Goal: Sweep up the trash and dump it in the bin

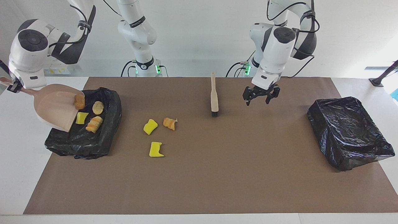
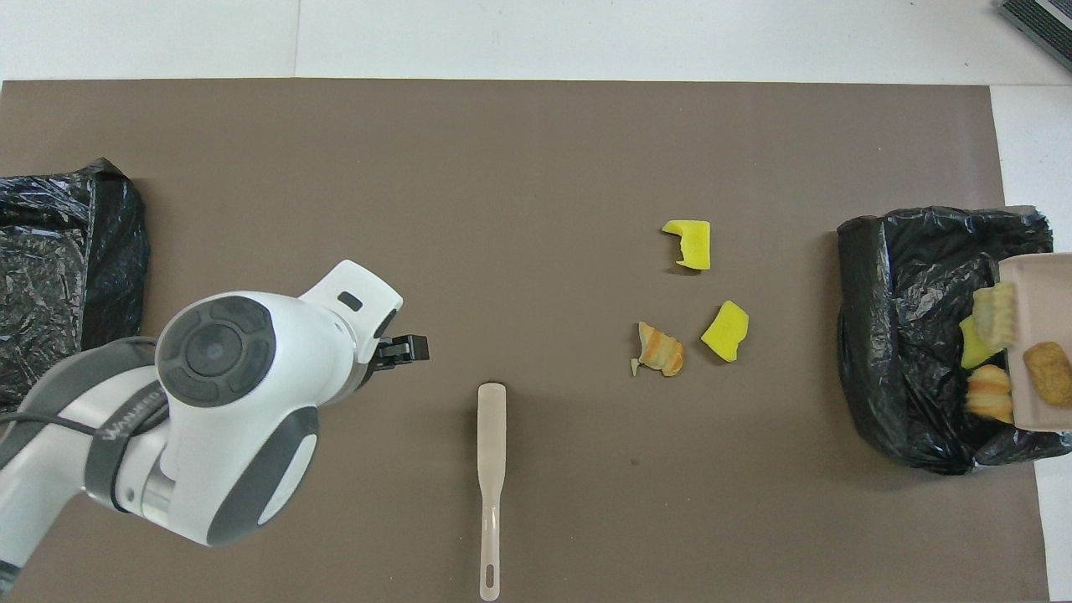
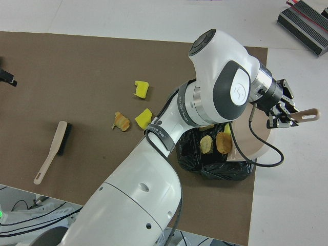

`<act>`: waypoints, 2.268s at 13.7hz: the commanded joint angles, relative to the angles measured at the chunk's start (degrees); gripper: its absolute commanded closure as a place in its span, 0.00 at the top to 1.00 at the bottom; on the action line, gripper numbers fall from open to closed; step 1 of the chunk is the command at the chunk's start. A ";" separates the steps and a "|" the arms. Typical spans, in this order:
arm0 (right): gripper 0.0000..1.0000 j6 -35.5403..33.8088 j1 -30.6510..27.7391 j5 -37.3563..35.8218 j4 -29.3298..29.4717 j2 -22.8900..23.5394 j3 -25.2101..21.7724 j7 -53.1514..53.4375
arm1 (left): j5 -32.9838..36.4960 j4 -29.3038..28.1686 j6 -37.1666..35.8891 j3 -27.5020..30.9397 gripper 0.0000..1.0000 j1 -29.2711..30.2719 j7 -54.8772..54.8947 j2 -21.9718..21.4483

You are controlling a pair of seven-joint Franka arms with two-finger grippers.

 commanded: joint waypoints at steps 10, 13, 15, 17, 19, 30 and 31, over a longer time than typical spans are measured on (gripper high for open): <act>0.00 -6.68 0.27 9.11 8.02 -1.67 2.10 -3.43 | -2.00 12.93 -15.96 -0.41 1.00 15.42 23.68 0.90; 0.00 -12.76 0.53 21.16 9.53 -2.02 2.99 3.83 | -1.65 16.27 -17.81 -0.41 1.00 18.15 23.86 2.74; 0.00 -16.61 5.34 24.08 8.65 -2.64 3.95 15.32 | -1.30 16.37 -17.55 -0.41 1.00 18.24 25.17 2.92; 0.00 -21.27 12.36 26.88 8.56 -2.81 4.04 30.08 | -0.69 16.20 -17.11 -0.41 1.00 18.15 28.59 2.83; 0.00 -22.96 18.00 31.10 8.65 -2.47 4.04 44.75 | -0.59 15.76 -16.67 -0.32 1.00 18.51 29.58 2.66; 0.00 -15.87 42.26 50.88 28.68 21.78 4.04 115.80 | -0.68 13.91 -16.50 -0.41 1.00 18.42 29.31 1.60; 0.00 -13.49 44.11 52.20 29.30 23.62 4.04 119.50 | -0.68 13.91 -16.41 -0.41 1.00 18.42 29.23 1.60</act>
